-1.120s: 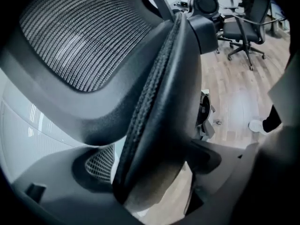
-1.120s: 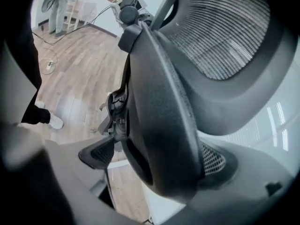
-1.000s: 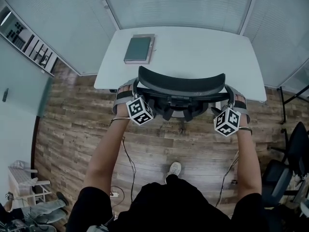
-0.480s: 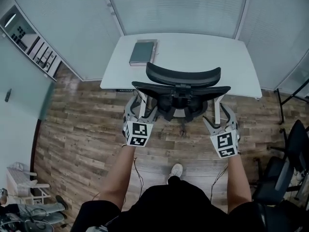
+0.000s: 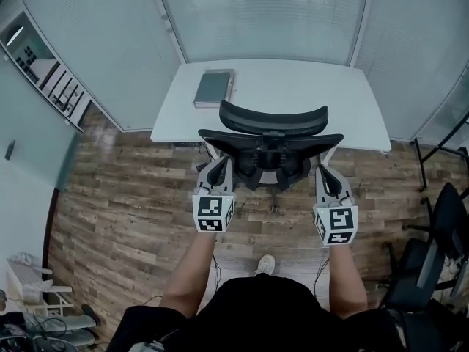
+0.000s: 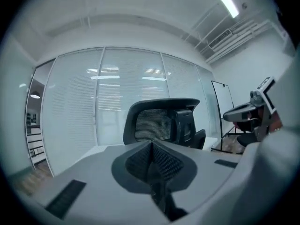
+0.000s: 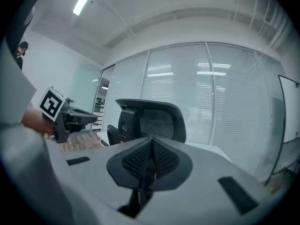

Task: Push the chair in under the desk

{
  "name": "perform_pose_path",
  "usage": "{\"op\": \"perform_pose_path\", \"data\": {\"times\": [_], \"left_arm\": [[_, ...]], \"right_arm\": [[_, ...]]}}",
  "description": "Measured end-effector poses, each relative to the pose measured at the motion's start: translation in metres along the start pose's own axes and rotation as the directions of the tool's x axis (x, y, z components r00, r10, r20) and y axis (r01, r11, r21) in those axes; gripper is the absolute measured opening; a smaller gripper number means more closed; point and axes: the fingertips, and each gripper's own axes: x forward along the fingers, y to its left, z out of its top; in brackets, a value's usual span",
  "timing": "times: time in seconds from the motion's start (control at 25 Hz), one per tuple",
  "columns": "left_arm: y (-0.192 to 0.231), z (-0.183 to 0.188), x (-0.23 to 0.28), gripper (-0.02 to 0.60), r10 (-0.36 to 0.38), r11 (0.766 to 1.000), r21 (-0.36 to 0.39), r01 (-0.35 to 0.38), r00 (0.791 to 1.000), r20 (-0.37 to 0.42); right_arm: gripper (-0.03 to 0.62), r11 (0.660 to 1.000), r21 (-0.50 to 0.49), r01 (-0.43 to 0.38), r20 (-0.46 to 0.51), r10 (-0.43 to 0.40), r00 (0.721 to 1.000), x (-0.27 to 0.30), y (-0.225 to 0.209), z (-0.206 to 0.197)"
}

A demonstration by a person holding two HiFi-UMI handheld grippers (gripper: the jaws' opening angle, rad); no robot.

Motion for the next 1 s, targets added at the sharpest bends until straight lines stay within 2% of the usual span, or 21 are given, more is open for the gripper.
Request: {"op": "perform_pose_path", "data": {"times": [0.28, 0.72, 1.0], "left_arm": [[-0.005, -0.004, 0.002, 0.012, -0.015, 1.000, -0.017, 0.016, 1.000, 0.015], [-0.005, -0.003, 0.013, 0.012, -0.019, 1.000, 0.005, 0.019, 1.000, 0.019], [-0.006, -0.004, 0.012, 0.012, -0.030, 1.000, 0.005, 0.029, 0.999, 0.026]], "right_arm": [[0.002, 0.999, -0.004, 0.033, 0.017, -0.033, 0.999, 0.000, -0.010, 0.004], [0.002, 0.999, -0.002, 0.049, 0.030, -0.049, 0.998, 0.006, -0.009, 0.001], [0.002, 0.999, -0.041, 0.026, 0.028, -0.025, 0.999, 0.009, 0.001, 0.002]]}}
